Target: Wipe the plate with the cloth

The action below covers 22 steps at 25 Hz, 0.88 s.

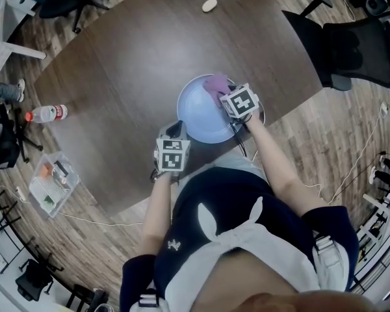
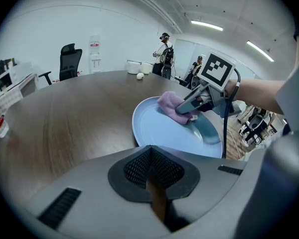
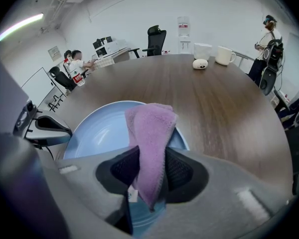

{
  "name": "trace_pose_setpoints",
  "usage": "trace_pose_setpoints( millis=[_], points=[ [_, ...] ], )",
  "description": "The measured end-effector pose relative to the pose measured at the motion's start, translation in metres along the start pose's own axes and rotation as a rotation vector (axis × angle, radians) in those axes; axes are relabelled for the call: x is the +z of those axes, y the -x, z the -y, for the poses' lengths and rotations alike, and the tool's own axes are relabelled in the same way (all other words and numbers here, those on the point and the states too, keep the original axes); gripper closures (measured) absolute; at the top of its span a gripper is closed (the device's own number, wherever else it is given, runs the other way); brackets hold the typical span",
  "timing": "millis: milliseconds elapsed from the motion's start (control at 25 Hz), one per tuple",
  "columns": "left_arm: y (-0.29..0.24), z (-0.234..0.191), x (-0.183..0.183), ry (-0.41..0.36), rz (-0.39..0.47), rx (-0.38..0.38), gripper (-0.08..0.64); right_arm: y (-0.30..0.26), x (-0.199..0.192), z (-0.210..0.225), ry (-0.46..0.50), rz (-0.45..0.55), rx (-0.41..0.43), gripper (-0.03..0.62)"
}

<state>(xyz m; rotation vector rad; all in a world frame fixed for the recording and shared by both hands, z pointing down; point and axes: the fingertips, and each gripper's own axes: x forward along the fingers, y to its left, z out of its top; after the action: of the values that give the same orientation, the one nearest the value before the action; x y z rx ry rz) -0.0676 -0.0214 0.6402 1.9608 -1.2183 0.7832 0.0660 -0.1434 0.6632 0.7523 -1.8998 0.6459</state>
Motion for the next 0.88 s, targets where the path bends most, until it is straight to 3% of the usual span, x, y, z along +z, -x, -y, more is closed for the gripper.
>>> trace_pose_setpoints(
  millis=[880],
  points=[
    [0.001, 0.000, 0.001, 0.011, 0.010, -0.016, 0.555, -0.008, 0.004, -0.050, -0.009, -0.004, 0.117, 0.451]
  ],
)
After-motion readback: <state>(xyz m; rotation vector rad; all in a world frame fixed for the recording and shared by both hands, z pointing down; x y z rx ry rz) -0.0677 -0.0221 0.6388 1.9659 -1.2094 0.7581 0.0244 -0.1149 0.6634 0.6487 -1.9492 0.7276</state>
